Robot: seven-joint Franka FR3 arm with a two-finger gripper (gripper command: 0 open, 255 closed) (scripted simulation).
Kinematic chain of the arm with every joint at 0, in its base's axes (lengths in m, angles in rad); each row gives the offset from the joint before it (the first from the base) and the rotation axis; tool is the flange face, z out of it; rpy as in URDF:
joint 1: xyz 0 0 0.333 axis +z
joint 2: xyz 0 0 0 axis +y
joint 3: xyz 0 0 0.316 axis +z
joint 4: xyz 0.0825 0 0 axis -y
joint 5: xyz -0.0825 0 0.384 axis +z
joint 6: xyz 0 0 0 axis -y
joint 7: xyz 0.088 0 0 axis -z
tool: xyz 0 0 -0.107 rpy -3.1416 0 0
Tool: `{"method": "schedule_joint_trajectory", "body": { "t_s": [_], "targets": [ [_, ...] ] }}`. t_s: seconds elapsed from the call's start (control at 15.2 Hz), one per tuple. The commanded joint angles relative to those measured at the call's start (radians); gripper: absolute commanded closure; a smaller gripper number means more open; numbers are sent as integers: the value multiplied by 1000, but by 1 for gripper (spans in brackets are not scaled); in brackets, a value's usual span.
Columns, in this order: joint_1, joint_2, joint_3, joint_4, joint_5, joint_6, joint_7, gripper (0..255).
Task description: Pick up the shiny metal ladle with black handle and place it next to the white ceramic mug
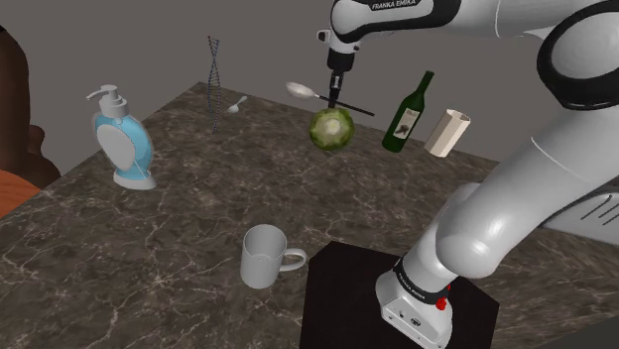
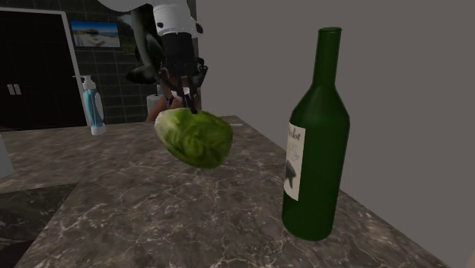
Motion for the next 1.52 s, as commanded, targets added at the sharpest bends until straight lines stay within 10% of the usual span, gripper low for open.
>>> {"method": "schedule_joint_trajectory", "body": {
  "t_s": [0.0, 1.45],
  "targets": [
    [19, -37, 29, -41, -6, -14, 53, 255],
    [235, -168, 374, -177, 102, -84, 569, 255]
  ]
}}
